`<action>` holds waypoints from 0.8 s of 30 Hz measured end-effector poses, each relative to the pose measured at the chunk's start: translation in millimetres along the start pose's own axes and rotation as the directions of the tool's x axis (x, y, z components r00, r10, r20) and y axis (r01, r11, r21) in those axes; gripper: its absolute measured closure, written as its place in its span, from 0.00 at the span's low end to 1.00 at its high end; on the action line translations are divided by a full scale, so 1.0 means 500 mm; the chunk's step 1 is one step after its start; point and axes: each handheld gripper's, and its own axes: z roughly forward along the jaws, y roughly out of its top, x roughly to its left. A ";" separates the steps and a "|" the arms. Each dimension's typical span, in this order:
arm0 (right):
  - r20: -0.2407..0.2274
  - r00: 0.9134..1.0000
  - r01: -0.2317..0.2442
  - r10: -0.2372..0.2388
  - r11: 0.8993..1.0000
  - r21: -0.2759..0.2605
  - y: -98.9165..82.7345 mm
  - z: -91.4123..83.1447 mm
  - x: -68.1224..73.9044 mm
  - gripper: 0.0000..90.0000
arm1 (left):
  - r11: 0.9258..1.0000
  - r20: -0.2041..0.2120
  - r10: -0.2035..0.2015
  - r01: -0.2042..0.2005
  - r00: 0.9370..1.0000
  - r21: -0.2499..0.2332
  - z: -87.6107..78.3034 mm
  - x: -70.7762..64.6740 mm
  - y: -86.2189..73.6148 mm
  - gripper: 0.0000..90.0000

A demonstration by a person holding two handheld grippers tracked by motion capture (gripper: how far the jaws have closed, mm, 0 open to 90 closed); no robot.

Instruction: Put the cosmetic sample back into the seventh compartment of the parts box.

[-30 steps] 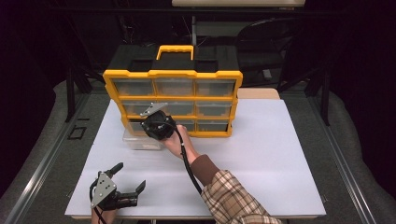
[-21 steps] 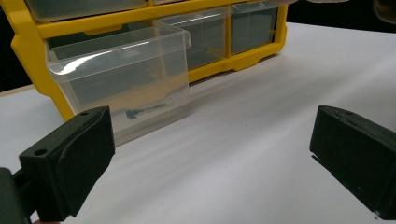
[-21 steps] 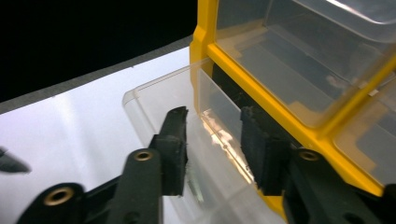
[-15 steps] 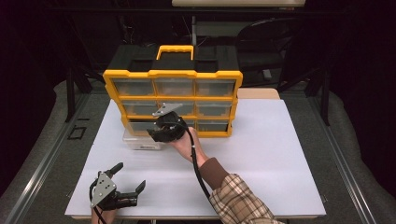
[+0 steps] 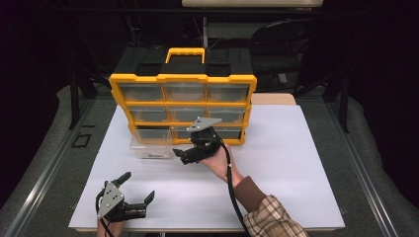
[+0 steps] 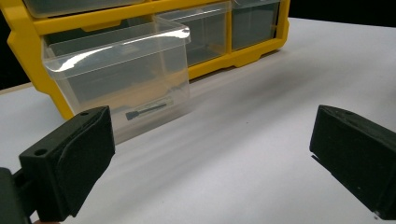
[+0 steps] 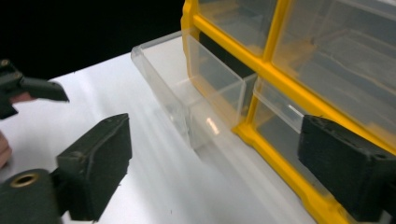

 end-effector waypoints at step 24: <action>0.042 0.999 0.030 -0.028 0.998 -0.054 -0.080 -0.114 0.005 0.00 | 1.000 0.002 0.004 -0.004 1.000 0.000 0.001 -0.001 0.000 0.00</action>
